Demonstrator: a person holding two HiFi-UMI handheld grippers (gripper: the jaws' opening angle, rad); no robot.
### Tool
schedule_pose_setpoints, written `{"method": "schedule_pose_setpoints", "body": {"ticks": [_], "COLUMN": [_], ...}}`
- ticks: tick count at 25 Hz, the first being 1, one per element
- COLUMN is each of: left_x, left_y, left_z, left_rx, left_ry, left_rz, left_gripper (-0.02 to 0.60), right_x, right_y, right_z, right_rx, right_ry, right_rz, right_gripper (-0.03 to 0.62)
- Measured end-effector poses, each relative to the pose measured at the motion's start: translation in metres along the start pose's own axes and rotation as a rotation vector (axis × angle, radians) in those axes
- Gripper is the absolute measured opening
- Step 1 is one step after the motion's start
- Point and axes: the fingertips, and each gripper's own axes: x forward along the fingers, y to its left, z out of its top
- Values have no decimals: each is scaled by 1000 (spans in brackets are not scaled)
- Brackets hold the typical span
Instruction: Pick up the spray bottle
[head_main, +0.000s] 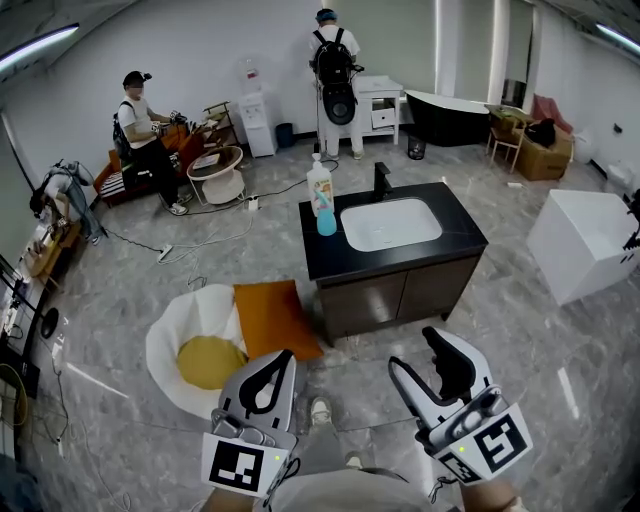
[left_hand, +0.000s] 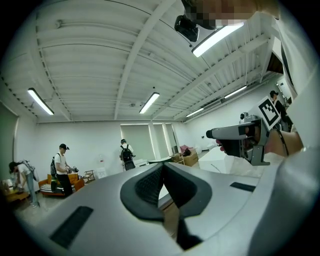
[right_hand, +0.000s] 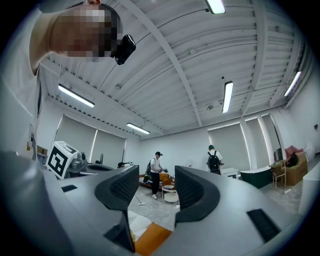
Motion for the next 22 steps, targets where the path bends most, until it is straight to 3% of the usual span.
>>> {"method": "schedule_pose_setpoints", "body": {"ticks": [10, 22], "left_x": [46, 133], "left_y": [11, 73], "left_z": [-12, -57], "left_rx": [9, -29], "left_ry": [-10, 32], "left_rz": [-18, -41], "left_gripper": [18, 18], "right_x": [32, 122], "right_y": [-38, -99], "right_z": [-17, -65], "right_rx": [1, 40], "right_ry": [21, 74], "right_rz": [-43, -86], "right_gripper": [253, 253]}}
